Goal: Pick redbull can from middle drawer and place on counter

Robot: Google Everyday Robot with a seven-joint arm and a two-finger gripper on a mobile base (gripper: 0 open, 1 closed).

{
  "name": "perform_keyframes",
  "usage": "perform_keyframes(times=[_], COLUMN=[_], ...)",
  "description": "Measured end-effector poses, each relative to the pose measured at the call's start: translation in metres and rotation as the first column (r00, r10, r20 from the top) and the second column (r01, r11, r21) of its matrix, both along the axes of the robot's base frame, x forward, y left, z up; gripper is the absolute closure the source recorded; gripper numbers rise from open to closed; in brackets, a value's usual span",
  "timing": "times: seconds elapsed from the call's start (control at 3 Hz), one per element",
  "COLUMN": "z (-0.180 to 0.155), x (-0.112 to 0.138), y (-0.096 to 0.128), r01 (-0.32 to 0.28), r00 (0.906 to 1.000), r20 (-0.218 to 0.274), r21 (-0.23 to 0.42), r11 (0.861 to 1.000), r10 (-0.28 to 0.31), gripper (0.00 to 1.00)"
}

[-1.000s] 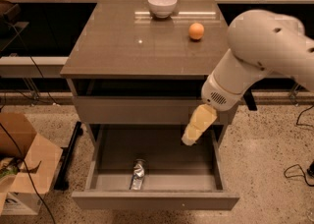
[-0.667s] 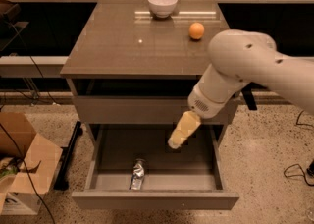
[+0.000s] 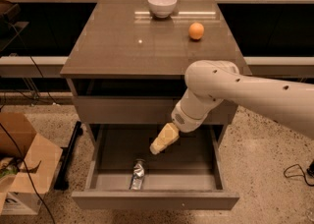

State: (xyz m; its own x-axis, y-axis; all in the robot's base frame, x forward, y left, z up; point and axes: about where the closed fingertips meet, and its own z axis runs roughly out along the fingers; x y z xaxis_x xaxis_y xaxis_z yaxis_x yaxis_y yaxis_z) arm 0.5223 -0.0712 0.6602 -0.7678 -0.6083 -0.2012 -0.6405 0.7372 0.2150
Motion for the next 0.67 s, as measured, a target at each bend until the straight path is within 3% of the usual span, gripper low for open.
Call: perform_keyframes(times=[0.33,0.67], z=[-0.0292,-0.0326], x=[-0.0032,-0.0040], y=[0.0110,0.0119], r01=[0.043,0.045], r00=[0.9970,0.9964], r20=[-0.067,-0.075], r21=[0.044,0.047], r11=[0.998,0.998], r10=[-0.040,-0.041], gripper=[0.00,0.00])
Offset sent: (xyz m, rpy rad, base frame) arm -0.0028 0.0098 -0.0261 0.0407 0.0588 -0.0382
